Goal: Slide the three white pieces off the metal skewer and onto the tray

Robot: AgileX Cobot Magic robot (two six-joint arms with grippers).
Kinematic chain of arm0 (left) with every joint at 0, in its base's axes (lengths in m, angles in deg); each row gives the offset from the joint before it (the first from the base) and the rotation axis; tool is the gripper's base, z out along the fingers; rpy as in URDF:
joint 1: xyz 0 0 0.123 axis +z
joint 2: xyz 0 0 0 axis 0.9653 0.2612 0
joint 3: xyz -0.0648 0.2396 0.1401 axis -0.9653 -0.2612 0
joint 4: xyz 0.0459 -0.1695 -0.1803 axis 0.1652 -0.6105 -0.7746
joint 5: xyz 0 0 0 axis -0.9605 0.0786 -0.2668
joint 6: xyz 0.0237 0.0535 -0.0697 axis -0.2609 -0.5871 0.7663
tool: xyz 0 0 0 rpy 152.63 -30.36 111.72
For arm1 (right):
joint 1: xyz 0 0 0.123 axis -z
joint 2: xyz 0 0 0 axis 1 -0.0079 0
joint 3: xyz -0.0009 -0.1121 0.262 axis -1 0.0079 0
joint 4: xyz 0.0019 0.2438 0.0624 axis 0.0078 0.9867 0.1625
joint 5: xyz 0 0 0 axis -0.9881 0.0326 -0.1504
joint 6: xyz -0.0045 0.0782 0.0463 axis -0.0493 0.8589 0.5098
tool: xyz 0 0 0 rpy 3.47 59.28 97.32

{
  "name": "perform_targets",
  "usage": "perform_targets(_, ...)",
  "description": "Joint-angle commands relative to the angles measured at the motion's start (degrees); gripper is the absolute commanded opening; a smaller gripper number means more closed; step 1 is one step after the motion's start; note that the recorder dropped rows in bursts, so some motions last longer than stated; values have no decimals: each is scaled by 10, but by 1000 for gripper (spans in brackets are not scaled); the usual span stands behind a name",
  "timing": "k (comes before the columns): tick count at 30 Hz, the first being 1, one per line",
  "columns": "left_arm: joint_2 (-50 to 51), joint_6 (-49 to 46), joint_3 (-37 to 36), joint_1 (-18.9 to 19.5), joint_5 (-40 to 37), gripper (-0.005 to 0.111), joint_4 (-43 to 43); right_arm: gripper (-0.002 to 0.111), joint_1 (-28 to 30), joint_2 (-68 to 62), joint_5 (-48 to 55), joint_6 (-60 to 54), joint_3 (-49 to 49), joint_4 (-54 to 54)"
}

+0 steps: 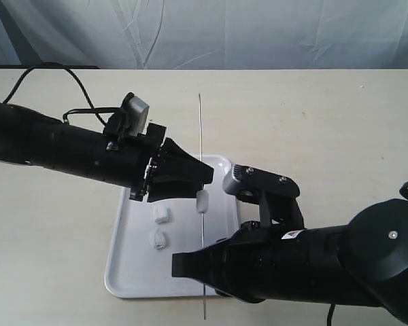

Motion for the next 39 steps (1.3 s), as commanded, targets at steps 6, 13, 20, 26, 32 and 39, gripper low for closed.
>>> perform_targets(6, -6, -2, 3, -3, -9, 48, 50, -1, 0, -2, -9, -4, -3, -9)
perform_targets(13, -6, -2, 3, 0, 4, 48, 61, -1, 0, 1, -5, -4, -18, -16)
perform_targets(20, -6, -2, 3, 0, -7, 48, 73, -1, 0, 1, -15, -4, -19, -18)
perform_targets(26, -6, -2, 3, 0, -9, 41, 75, -1, 0, 1, -17, -4, -19, -18)
perform_targets(32, -6, -2, 3, 0, -9, 9, 105, -1, 0, 1, -17, -4, -19, -18)
perform_targets(39, -6, -12, 3, 0, -9, 0, 51, -1, 0, 1, 6, -4, -19, -20)
